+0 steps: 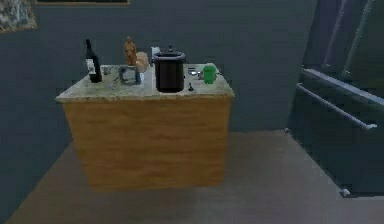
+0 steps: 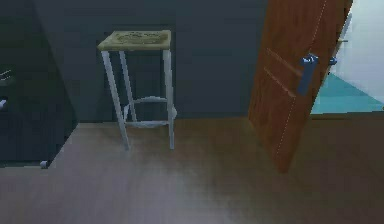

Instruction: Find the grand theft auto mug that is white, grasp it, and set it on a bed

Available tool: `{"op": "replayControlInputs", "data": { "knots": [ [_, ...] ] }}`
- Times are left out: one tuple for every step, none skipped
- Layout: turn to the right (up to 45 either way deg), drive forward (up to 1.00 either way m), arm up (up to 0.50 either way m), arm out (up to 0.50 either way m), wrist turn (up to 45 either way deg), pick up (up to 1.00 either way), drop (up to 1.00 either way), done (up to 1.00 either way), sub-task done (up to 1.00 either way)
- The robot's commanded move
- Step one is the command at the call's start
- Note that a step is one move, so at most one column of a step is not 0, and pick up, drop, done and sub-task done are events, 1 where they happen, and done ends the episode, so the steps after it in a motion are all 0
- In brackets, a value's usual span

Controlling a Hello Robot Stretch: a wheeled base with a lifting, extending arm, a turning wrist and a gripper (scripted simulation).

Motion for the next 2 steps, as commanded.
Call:
{"op": "replayControlInputs", "data": {
  "knots": [
    [-12.0,0.00,0.00,0.00,0.0,0.00,0.00,0.00,0.00],
    [0.0,0.95,0.00,0.00,0.0,0.00,0.00,0.00,0.00]
  ]
}}
